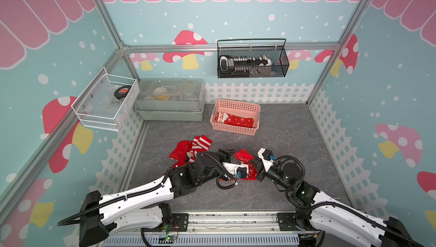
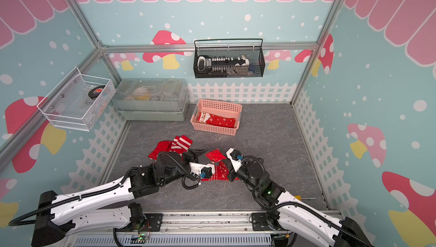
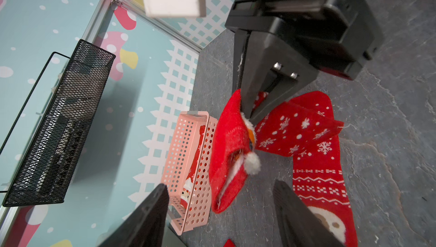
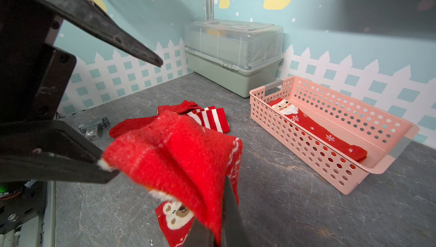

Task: Place the socks together as a pair
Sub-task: Flatten out the sock at the center of the board.

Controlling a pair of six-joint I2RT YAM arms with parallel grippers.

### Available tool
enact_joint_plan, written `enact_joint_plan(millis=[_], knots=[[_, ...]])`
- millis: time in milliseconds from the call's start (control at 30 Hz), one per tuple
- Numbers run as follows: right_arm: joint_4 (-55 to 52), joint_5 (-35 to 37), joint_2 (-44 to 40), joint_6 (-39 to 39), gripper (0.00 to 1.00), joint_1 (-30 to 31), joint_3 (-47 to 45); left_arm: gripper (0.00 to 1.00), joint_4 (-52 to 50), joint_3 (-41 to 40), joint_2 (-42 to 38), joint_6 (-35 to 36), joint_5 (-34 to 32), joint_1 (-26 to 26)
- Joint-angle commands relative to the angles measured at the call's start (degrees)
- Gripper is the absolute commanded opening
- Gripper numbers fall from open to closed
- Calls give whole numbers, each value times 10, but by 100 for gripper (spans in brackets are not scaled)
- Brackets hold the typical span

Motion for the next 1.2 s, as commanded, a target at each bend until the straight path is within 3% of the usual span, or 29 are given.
enact_joint_plan(millis=[0,233,400,667,733,933,1067,1167], knots=[[37,-29,-5,-7,0,-1,-12,66,20,-9,14,23,0,4],[44,-41,20,0,0,-1,-6,45,39,-7,29,-6,8,4],[33,-32,37,2,0,-1,3,39,41,-7,28,-25,46,3],[37,-2,20,4,2,-1,-7,11,18,9,37,-58,62,3],[39,10,11,4,8,-1,-12,0,8,19,38,-78,70,3],[-5,172,17,12,59,-1,-7,0,-20,66,33,-217,84,1],[-57,297,42,29,66,-1,11,0,-47,101,17,-382,47,1],[-75,338,58,40,68,-2,19,0,-105,138,12,-456,33,3]])
